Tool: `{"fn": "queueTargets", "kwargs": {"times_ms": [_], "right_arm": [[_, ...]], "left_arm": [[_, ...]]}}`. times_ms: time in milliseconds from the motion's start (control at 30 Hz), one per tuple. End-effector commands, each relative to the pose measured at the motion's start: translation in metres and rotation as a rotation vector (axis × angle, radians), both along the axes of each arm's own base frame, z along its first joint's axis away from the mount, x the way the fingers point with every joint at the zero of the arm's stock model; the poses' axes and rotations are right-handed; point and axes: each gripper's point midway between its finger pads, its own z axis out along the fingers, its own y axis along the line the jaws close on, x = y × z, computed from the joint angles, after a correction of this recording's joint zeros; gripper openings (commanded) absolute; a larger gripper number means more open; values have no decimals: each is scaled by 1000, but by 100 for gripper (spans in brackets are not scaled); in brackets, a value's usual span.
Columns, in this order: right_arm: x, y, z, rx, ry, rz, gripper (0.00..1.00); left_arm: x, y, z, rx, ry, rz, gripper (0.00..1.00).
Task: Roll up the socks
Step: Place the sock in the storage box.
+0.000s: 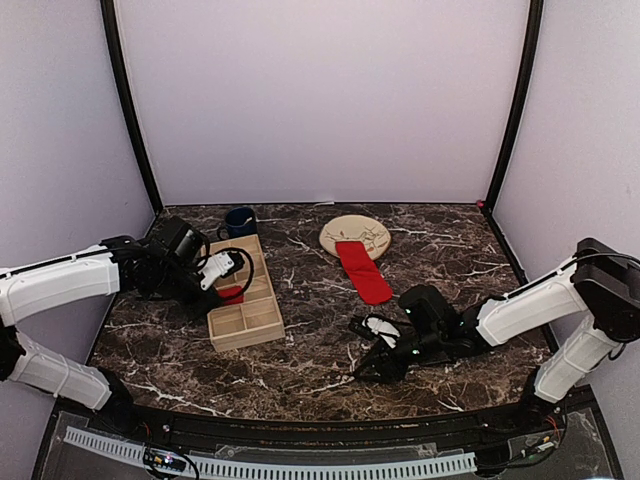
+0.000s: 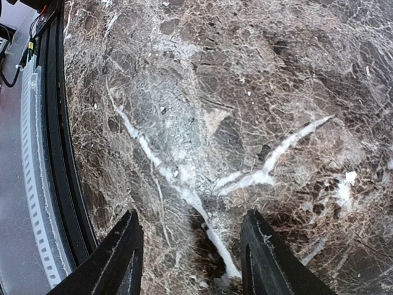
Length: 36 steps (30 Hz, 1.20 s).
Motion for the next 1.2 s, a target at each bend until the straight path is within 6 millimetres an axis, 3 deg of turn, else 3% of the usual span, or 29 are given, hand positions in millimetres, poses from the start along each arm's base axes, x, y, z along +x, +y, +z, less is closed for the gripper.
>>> {"fn": "queueTargets", "kwargs": {"times_ms": [0,200,667,1167], "right_arm": [[9,8,7,26,-23,2,49],[9,8,7,26,-23,3,50],[11,8,8,19,-25,2,50],[12,8,8,14,-27,4,51]], "left_arm": [[6,-5,11,-58,-7,53,0],[11,-14,7,-145,11,127,0],[9,-7,-9,-136,55,223,0],[3,-2,-13,-300,123,502,0]]}}
